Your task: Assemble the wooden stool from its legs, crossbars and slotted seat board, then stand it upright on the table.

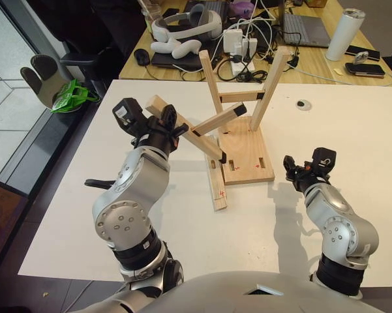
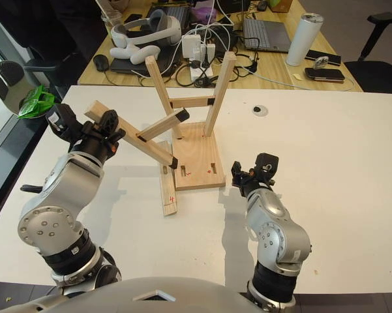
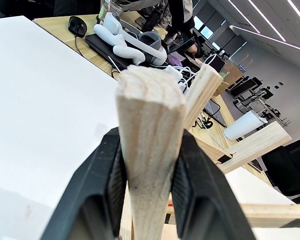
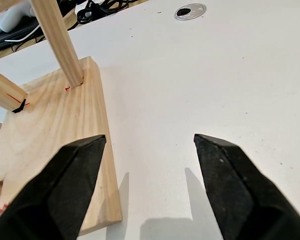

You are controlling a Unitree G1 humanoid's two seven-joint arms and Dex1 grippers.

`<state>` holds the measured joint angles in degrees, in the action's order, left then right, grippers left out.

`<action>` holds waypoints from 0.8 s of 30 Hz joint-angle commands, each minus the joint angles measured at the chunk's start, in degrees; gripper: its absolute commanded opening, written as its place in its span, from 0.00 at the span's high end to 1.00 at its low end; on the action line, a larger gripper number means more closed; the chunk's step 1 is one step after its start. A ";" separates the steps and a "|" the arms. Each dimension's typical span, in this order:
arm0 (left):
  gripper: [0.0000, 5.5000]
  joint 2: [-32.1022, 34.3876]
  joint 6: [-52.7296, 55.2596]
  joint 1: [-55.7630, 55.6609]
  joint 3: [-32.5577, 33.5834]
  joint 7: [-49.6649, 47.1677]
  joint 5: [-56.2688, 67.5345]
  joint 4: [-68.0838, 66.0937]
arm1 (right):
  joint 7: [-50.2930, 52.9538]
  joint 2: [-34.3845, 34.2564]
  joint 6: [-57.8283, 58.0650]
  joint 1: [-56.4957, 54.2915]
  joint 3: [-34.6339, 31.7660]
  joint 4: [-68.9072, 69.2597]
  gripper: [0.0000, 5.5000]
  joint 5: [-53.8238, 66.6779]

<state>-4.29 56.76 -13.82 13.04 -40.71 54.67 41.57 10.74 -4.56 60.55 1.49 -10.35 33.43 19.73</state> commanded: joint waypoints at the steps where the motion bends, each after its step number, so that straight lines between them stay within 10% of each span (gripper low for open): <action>1: 0.81 -1.46 0.25 1.06 -1.63 -0.43 0.96 0.40 | 1.74 -7.10 1.64 -2.41 -2.49 -3.39 0.40 2.86; 24: 0.81 1.87 3.65 -0.44 -4.22 -0.75 -0.89 -1.12 | 12.53 -15.86 -1.86 -3.92 0.75 -12.14 0.40 31.61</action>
<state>-2.80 59.16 -13.63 9.65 -40.75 55.62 41.53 20.77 -4.76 61.36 -0.47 -11.12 22.83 48.21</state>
